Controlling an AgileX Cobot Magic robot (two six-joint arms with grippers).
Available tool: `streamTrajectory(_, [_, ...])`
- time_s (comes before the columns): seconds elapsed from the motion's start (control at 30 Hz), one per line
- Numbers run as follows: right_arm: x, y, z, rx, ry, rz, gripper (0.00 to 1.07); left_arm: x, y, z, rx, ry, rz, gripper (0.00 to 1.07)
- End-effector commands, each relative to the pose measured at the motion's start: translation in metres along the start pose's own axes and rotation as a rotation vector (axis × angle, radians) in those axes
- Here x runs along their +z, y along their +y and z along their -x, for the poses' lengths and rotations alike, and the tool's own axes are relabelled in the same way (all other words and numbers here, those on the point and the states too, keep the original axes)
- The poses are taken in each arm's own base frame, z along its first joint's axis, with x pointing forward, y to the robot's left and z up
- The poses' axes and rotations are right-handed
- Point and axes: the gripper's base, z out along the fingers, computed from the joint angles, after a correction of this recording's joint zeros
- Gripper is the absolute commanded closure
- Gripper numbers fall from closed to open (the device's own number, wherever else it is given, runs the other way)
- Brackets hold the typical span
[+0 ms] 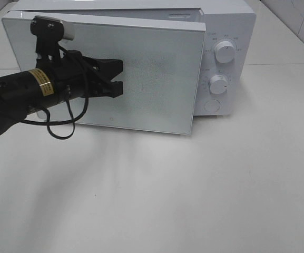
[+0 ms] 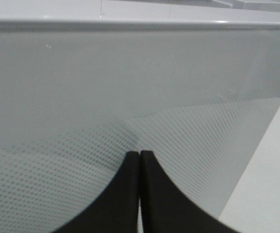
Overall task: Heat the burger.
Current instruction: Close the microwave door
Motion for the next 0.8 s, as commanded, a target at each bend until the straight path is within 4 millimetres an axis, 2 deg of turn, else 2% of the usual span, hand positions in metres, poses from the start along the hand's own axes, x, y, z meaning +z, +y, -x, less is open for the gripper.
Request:
streamTrajectory(0.03, [-0.004, 0.0, -0.002, 0.0, -0.037, -0.004, 0.34, 0.01, -0.003, 0.004, -0.006, 0.0, 0.007, 1.07])
streamTrajectory(0.1, [-0.004, 0.0, -0.002, 0.0, -0.037, -0.004, 0.34, 0.022, -0.012, 0.006, 0.006, 0.002, -0.016, 1.07])
streamTrajectory(0.2, [-0.004, 0.0, -0.002, 0.0, -0.037, -0.004, 0.34, 0.03, -0.017, 0.007, 0.01, -0.007, -0.033, 1.07])
streamTrajectory(0.4, [-0.004, 0.0, -0.002, 0.0, -0.037, -0.004, 0.34, 0.039, -0.024, 0.007, 0.007, -0.007, -0.043, 1.07])
streamTrajectory(0.8, [-0.004, 0.0, -0.002, 0.0, -0.037, -0.004, 0.34, 0.071, -0.047, 0.008, 0.014, 0.017, -0.074, 1.07])
